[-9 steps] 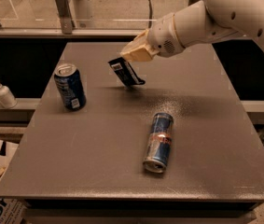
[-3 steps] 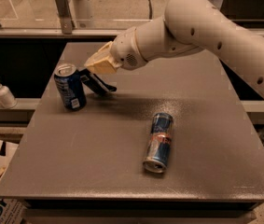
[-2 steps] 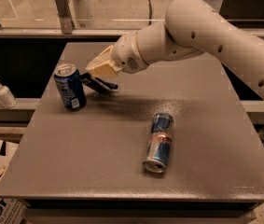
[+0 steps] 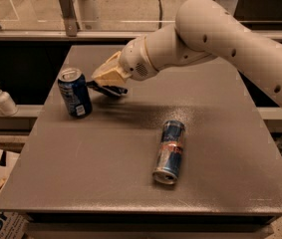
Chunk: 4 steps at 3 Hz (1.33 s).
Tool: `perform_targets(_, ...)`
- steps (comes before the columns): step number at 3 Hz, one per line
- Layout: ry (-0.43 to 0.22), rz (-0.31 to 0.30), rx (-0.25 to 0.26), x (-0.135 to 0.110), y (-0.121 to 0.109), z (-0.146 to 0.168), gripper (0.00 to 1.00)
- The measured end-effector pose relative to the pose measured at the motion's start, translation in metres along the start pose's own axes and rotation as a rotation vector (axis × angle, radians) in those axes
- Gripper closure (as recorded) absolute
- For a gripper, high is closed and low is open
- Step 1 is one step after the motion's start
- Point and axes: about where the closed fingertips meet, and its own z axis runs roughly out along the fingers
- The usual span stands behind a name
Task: Move rxbar blueberry near pepsi can
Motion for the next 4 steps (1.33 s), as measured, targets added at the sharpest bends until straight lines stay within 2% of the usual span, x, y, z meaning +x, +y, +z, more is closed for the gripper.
perform_targets(3,0.02,0.028,-0.018,0.0083,0.0045,0.0,0.12)
perform_targets(4,0.024,0.034,-0.019,0.0103,0.006,-0.0011,0.0)
